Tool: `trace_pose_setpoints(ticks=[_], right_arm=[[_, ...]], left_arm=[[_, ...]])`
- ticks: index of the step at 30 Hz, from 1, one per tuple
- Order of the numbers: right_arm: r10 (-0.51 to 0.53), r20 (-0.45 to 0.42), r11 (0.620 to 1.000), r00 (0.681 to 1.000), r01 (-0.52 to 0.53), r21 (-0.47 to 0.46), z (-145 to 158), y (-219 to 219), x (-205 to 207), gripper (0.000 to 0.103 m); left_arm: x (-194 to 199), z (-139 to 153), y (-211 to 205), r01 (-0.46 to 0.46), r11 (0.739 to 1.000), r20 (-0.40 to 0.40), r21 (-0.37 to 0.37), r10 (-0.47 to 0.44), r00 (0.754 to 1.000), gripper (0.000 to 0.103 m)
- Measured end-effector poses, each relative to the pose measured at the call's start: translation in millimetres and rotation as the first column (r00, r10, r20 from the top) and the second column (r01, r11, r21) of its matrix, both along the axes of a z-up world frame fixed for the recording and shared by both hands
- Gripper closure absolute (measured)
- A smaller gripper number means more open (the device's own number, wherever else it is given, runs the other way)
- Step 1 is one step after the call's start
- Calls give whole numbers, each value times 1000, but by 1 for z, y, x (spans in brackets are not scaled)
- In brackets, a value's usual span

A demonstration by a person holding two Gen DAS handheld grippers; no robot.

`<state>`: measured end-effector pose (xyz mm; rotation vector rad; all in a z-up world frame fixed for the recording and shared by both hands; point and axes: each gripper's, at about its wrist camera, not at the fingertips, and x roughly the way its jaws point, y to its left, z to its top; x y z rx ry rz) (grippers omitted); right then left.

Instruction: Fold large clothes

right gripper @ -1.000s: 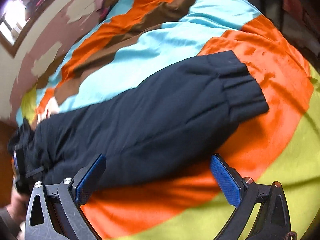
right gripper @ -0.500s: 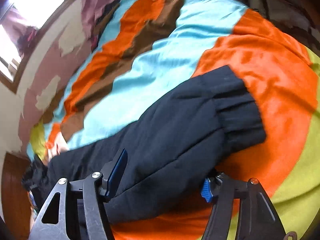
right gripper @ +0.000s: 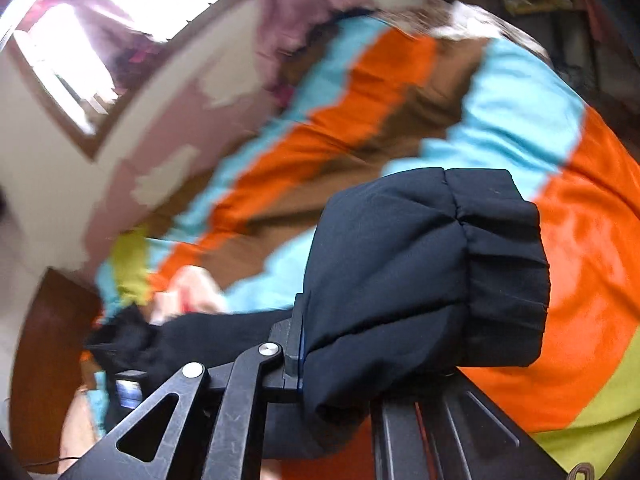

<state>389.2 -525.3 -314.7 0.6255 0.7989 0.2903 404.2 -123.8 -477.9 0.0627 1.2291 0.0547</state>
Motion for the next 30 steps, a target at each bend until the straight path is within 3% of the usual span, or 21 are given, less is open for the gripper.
trace_pose_setpoints(ticks=[4,9,16,20,24,27,30], right_arm=[[98,83,995,992,-99,15,47,37,7,94],[191,129,981,973,-195,17,83,86,18,94],[378,176,925,909,-377,-36,114,191,6,94],[482,156,876,862,-475,-84,108,260,-1,94],[565,106,823,818,-549,-147,85,335,-10,94],[627,67,767,776,-600,-225,63,386,-24,94],[697,2,675,717,-655,-339,29,446,-46,93]], left_arm=[[-4,5,-1,4,1000,8,-20,-4,1000,1],[-19,19,18,3,998,25,-65,-2,1000,1],[-92,57,111,-167,963,94,-213,190,977,1],[-154,70,178,-263,939,77,-223,286,955,1],[-220,94,233,-299,933,62,-202,317,946,1],[-264,107,265,-325,927,41,-185,338,940,1],[-309,115,303,-374,912,19,-166,382,924,1]])
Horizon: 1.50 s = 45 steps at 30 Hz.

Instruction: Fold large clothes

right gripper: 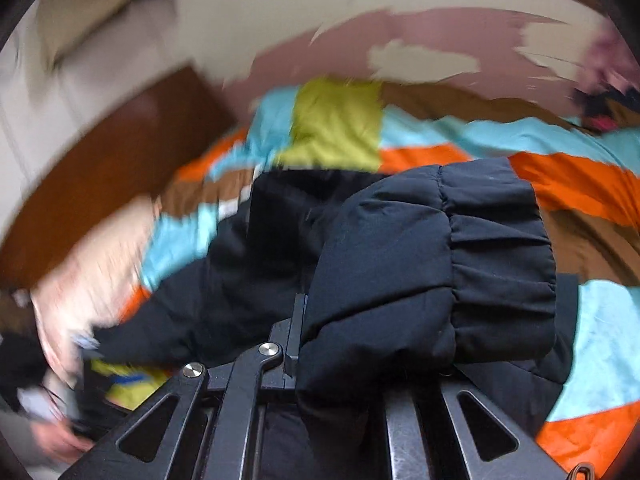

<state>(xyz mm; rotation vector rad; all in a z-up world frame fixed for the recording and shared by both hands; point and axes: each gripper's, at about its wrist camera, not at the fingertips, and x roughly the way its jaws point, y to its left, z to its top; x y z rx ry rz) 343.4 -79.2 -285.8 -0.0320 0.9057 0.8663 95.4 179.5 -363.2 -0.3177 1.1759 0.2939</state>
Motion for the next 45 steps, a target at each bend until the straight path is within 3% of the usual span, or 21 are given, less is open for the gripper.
trace_pose_setpoints(ticks=[3,7,10,12,17,21,25,28,30,37,39,41,45], right_arm=[[69,-10,991,998,-70,-116,-41,50,-18,93],[184,37,931,982,-162,-326,-94,109,-56,93],[237,58,887,970,-192,-420,-118,137,-78,82],[258,50,875,965,-211,-435,-125,148,-92,68],[365,34,844,931,-315,-434,-133,154,-127,52],[394,23,843,919,-352,-407,-133,135,-143,52],[354,-18,876,935,-338,-345,-125,88,-139,51],[281,-42,907,959,-280,-314,-119,45,-130,48],[242,-44,918,969,-244,-313,-111,39,-123,46],[57,-73,951,996,-76,-298,-94,-36,-91,45],[14,-76,957,997,-35,-289,-96,-40,-80,45],[-24,-85,964,996,0,-268,-95,-46,-70,45],[-60,-92,970,994,37,-240,-88,-48,-57,45]], left_arm=[[-25,4,28,-55,998,-13,-13,54,998,1],[-45,11,52,-121,991,-6,-58,121,993,1],[-47,13,62,-148,986,-1,-81,148,989,1],[-41,12,65,-152,984,5,-90,153,988,1],[-30,15,78,-193,972,29,-134,199,980,1],[-14,13,82,-182,966,43,-182,193,980,1],[22,2,69,-101,961,69,-258,122,990,1],[52,-11,50,-35,949,90,-314,67,994,1],[71,-22,38,-11,938,98,-348,48,994,1],[117,-53,25,-11,926,72,-378,41,997,6],[123,-58,26,-16,930,54,-366,38,998,14],[126,-60,25,-1,932,48,-363,20,999,51],[123,-60,26,8,947,61,-321,13,998,69]])
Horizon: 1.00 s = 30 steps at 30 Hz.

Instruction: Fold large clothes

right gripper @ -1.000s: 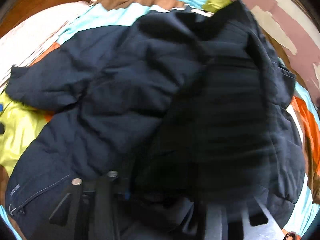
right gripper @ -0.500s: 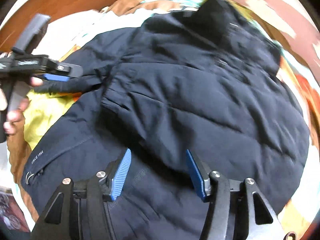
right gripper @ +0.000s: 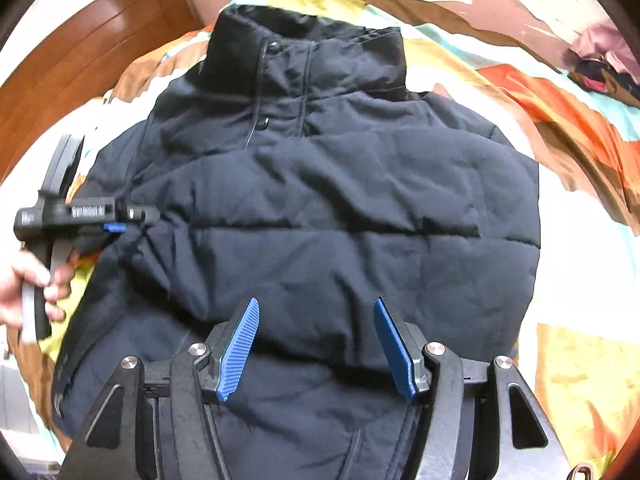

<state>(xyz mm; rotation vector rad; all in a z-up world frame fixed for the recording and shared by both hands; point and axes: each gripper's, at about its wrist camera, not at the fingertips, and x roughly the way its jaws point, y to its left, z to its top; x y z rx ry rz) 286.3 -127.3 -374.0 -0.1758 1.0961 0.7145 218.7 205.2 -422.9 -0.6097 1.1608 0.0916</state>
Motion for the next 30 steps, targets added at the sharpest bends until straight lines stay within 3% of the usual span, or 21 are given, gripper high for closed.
trace_pose_setpoints(ticks=[2,5,10,13,16,21,23,25,30], right_arm=[[-7,0,1000,1000,7,19,3,4,3,45],[-3,5,1000,1000,3,30,5,12,5,45],[7,2,1000,1000,-7,23,2,20,5,45],[0,1,1000,1000,0,29,3,20,7,45],[-11,-3,999,1000,12,42,1,28,13,45],[-5,29,999,1000,4,47,-15,61,26,45],[-8,42,999,999,7,31,-27,73,32,45],[-12,30,1000,999,12,-18,-46,82,38,45],[3,-4,995,1000,-4,-95,-76,93,46,44]], left_arm=[[-5,3,6,-10,1000,19,20,10,1000,94],[-16,8,17,-41,999,59,-35,43,997,98],[-35,17,32,-53,998,99,-24,55,994,100],[-52,14,55,-128,992,79,20,126,989,100],[-56,2,59,-134,990,17,31,134,991,95],[-58,4,56,-124,989,-1,85,124,992,86],[-68,7,62,-150,984,1,92,151,989,64],[-84,10,66,-188,977,11,97,188,982,56],[-131,10,82,-217,970,-17,113,220,975,56]])
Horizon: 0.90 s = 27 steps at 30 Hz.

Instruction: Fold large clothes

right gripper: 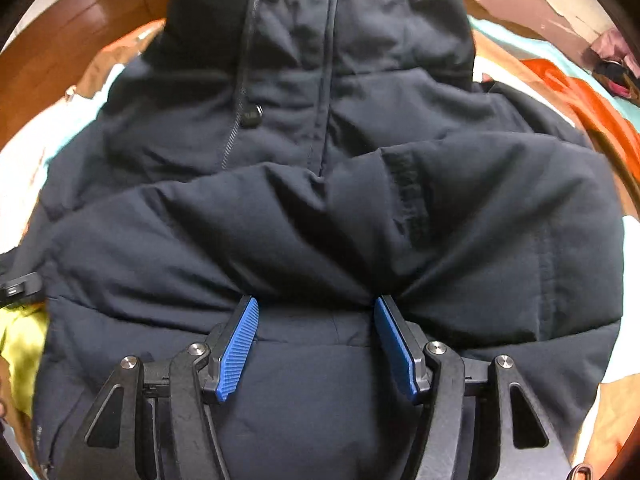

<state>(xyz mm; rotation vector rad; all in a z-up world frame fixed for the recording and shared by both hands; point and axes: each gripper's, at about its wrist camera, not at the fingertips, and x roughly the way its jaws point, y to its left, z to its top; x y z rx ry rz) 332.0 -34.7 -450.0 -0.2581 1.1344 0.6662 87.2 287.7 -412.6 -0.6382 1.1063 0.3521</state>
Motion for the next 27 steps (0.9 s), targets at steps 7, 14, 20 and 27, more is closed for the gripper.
trace_pose_setpoints(ticks=[7,14,20,27], right_arm=[[11,1,1000,1000,-11,-27,22,14,-3,37],[266,150,951,952,-284,119,82,92,-58,36],[392,194,908,899,-412,78,85,180,-78,37],[439,175,897,881,-441,-29,61,227,-84,38]], left_arm=[[-71,-14,43,-115,993,-70,-13,114,991,56],[-145,-13,121,-333,941,-58,-57,330,942,56],[-191,-15,172,-395,917,-61,-47,392,918,56],[-234,-23,222,-435,898,-75,-63,431,899,56]])
